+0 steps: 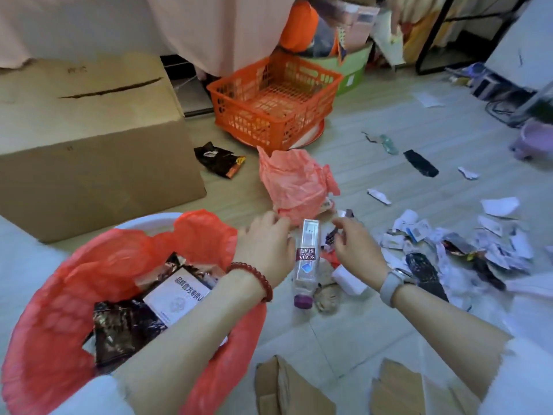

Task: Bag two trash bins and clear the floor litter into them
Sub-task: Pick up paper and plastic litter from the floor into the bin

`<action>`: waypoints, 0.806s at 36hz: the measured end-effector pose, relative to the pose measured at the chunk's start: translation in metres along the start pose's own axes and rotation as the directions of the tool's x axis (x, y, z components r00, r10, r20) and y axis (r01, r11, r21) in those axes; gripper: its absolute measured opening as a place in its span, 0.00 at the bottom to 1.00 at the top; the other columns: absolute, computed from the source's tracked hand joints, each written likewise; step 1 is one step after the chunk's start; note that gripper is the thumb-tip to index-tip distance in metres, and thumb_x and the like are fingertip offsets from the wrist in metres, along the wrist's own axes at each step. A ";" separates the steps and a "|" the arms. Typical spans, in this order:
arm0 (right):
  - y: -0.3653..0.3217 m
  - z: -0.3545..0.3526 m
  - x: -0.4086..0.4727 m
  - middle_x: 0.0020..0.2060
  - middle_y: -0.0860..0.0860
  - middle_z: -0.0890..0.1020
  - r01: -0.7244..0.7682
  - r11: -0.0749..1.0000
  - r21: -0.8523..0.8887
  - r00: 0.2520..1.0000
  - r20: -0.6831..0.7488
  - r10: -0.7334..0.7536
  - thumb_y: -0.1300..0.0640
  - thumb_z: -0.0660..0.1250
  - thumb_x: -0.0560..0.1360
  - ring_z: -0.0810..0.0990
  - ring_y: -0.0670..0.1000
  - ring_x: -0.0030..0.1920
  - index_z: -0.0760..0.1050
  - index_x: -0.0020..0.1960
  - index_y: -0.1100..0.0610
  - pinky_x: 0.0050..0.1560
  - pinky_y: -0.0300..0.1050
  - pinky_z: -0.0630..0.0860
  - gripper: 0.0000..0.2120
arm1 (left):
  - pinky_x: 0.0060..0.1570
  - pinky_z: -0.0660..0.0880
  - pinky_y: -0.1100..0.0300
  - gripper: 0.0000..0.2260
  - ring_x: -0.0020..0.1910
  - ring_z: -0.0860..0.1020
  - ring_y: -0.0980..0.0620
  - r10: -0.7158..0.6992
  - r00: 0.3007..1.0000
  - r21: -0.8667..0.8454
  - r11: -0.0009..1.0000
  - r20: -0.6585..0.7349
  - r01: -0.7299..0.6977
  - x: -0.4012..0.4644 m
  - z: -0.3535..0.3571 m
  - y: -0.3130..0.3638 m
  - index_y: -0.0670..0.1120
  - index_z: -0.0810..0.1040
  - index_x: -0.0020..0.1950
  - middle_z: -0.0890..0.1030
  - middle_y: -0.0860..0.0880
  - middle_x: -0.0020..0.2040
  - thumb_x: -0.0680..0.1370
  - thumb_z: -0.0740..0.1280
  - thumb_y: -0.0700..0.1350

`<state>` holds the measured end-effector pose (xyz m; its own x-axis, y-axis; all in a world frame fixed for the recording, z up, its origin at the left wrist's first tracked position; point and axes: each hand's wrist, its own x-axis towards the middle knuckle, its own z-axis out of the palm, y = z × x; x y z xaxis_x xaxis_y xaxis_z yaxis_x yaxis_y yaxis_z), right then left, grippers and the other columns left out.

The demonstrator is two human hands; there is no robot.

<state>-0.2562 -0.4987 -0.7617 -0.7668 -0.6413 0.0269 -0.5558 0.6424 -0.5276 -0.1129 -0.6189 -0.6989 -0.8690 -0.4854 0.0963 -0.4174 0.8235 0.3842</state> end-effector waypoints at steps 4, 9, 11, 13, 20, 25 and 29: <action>0.066 0.012 0.007 0.64 0.60 0.68 -0.240 0.961 -0.137 0.959 0.118 0.256 0.53 0.62 0.75 0.64 0.61 0.65 0.60 0.69 0.61 0.62 0.53 0.65 0.26 | 0.58 0.61 0.53 0.13 0.61 0.67 0.47 0.094 0.994 0.086 0.991 0.060 -0.099 0.015 0.032 0.038 0.49 0.71 0.62 0.71 0.49 0.60 0.78 0.56 0.45; 0.105 0.031 0.017 0.74 0.60 0.54 -0.396 0.913 -0.095 0.893 0.193 0.407 0.44 0.66 0.71 0.50 0.60 0.74 0.44 0.75 0.58 0.70 0.57 0.56 0.45 | 0.52 0.66 0.53 0.14 0.58 0.70 0.44 0.042 0.947 0.104 0.991 0.319 -0.079 0.018 0.086 0.053 0.47 0.69 0.62 0.71 0.46 0.61 0.78 0.56 0.45; 0.116 0.039 0.024 0.74 0.58 0.53 -0.412 0.908 -0.073 0.882 0.217 0.417 0.40 0.65 0.69 0.51 0.60 0.74 0.43 0.75 0.55 0.69 0.58 0.58 0.45 | 0.52 0.68 0.52 0.15 0.59 0.71 0.44 0.010 0.919 0.096 0.994 0.393 -0.052 0.015 0.103 0.051 0.47 0.68 0.64 0.70 0.46 0.62 0.78 0.57 0.47; 0.125 0.042 0.029 0.70 0.59 0.62 -0.389 0.920 -0.044 0.896 0.213 0.389 0.39 0.60 0.67 0.62 0.63 0.70 0.50 0.74 0.54 0.64 0.60 0.67 0.41 | 0.53 0.70 0.52 0.16 0.60 0.71 0.44 -0.029 0.901 0.036 0.999 0.434 0.015 0.012 0.116 0.046 0.48 0.67 0.65 0.70 0.46 0.62 0.78 0.58 0.47; 0.134 0.007 0.017 0.34 0.55 0.72 -0.331 0.922 0.200 0.913 -0.180 0.366 0.62 0.54 0.78 0.71 0.60 0.39 0.68 0.44 0.61 0.38 0.48 0.64 0.06 | 0.55 0.70 0.57 0.22 0.61 0.70 0.46 -0.101 0.923 -0.200 0.962 0.372 0.186 0.007 0.126 0.042 0.47 0.61 0.70 0.66 0.45 0.67 0.77 0.62 0.43; 0.117 -0.028 -0.002 0.27 0.48 0.65 -0.173 0.883 0.437 0.977 -0.037 0.210 0.61 0.57 0.78 0.64 0.48 0.29 0.61 0.32 0.51 0.29 0.37 0.60 0.17 | 0.72 0.52 0.59 0.45 0.75 0.49 0.55 -0.028 0.976 -0.458 0.880 0.214 0.126 0.020 0.111 0.051 0.52 0.44 0.75 0.49 0.52 0.76 0.70 0.72 0.50; 0.114 -0.031 -0.023 0.38 0.59 0.78 -0.136 0.862 0.488 0.970 0.244 0.014 0.51 0.60 0.75 0.76 0.56 0.39 0.73 0.46 0.62 0.45 0.46 0.72 0.13 | 0.73 0.50 0.56 0.57 0.75 0.45 0.58 0.005 0.965 -0.556 0.818 0.264 0.148 0.027 0.106 0.058 0.61 0.34 0.70 0.41 0.57 0.75 0.59 0.77 0.57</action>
<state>-0.3118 -0.3970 -0.7960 -0.6732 -0.7150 -0.1889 -0.2188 0.4365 -0.8727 -0.1891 -0.5528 -0.7715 -0.9104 -0.3866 -0.1474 -0.3220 0.4382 0.8392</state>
